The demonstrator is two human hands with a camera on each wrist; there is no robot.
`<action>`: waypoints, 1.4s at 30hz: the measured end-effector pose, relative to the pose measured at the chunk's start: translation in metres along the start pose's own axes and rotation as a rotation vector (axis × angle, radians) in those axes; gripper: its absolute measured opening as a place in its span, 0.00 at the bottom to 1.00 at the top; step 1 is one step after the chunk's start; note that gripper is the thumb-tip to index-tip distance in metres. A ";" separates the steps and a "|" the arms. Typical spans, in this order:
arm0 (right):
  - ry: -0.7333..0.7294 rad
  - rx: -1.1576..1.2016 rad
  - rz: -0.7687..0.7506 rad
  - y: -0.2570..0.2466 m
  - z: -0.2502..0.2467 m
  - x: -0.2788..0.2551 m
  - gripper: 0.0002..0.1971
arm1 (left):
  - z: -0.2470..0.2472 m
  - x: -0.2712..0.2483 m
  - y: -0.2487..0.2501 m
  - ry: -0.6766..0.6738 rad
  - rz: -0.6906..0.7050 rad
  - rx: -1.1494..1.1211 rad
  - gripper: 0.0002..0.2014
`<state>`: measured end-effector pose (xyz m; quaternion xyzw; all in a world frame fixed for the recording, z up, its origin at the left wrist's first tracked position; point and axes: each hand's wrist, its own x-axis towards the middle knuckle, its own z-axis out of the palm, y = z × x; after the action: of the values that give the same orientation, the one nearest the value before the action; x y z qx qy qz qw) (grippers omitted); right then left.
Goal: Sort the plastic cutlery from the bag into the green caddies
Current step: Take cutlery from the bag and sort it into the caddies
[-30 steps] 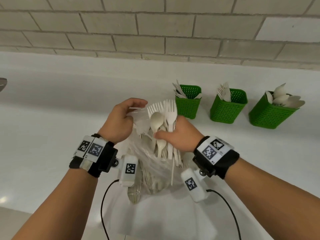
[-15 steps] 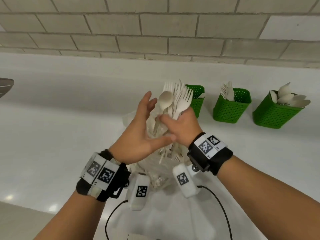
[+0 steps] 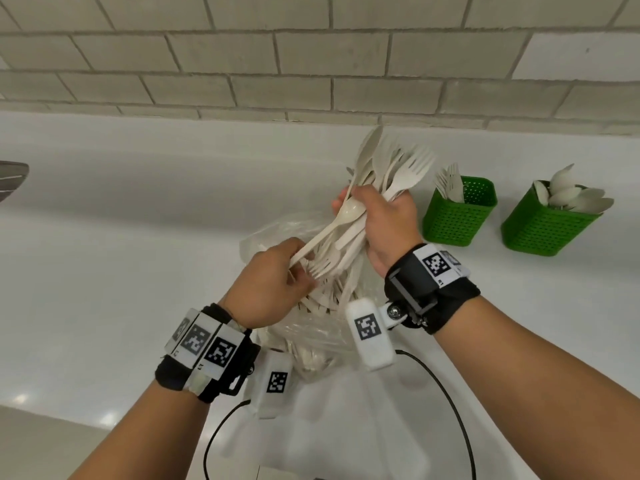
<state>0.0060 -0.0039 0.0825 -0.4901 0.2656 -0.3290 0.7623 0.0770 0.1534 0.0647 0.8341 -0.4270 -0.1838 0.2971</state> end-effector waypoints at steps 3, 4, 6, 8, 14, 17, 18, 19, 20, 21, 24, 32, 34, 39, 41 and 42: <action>0.034 0.159 0.009 -0.011 0.002 0.005 0.07 | -0.005 0.002 -0.003 -0.062 -0.052 0.109 0.10; 0.045 0.190 0.006 -0.012 0.002 0.007 0.04 | -0.009 0.001 -0.003 -0.083 -0.064 0.081 0.17; 0.085 0.212 -0.001 -0.011 0.002 0.009 0.05 | -0.018 -0.001 0.001 -0.109 -0.048 -0.013 0.39; 0.091 0.211 -0.012 -0.008 0.002 0.008 0.08 | -0.026 -0.002 0.012 -0.113 -0.014 -0.149 0.54; -0.053 0.207 -0.001 -0.016 0.002 -0.009 0.05 | 0.000 0.020 0.040 -0.131 0.144 -0.101 0.38; -0.074 0.206 -0.043 -0.028 -0.020 -0.015 0.04 | 0.025 0.027 0.053 -0.116 0.186 -0.151 0.35; -0.082 0.188 -0.065 -0.031 -0.032 -0.016 0.04 | 0.033 0.030 0.060 -0.115 0.197 -0.157 0.35; -0.097 0.173 -0.085 -0.033 -0.045 -0.018 0.04 | 0.043 0.032 0.066 -0.118 0.203 -0.160 0.35; -0.117 0.158 -0.097 -0.036 -0.059 -0.020 0.08 | 0.054 0.035 0.073 -0.118 0.214 -0.157 0.36; -0.139 0.147 -0.095 -0.039 -0.073 -0.020 0.13 | 0.065 0.038 0.080 -0.122 0.227 -0.156 0.36; -0.138 -0.025 -0.147 -0.050 -0.115 -0.022 0.18 | 0.107 0.047 0.095 -0.145 0.228 -0.226 0.37; -0.152 -0.339 -0.191 -0.041 -0.178 -0.028 0.17 | 0.190 0.063 0.122 -0.014 0.062 -0.676 0.27; -0.168 -0.346 -0.165 -0.033 -0.185 -0.025 0.16 | 0.201 0.063 0.119 0.018 0.041 -0.664 0.26; -0.220 -0.392 -0.111 -0.013 -0.194 -0.017 0.13 | 0.193 0.063 0.088 -0.064 0.008 -0.615 0.34; -0.219 -0.402 -0.086 -0.009 -0.198 -0.014 0.11 | 0.178 0.060 0.071 -0.108 -0.038 -0.544 0.39; -0.206 -0.397 -0.098 -0.009 -0.199 -0.012 0.10 | 0.171 0.059 0.069 -0.125 -0.028 -0.500 0.42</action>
<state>-0.1484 -0.1114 0.0165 -0.6739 0.2219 -0.2552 0.6568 -0.0266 0.0151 -0.0229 0.7277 -0.3742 -0.3388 0.4644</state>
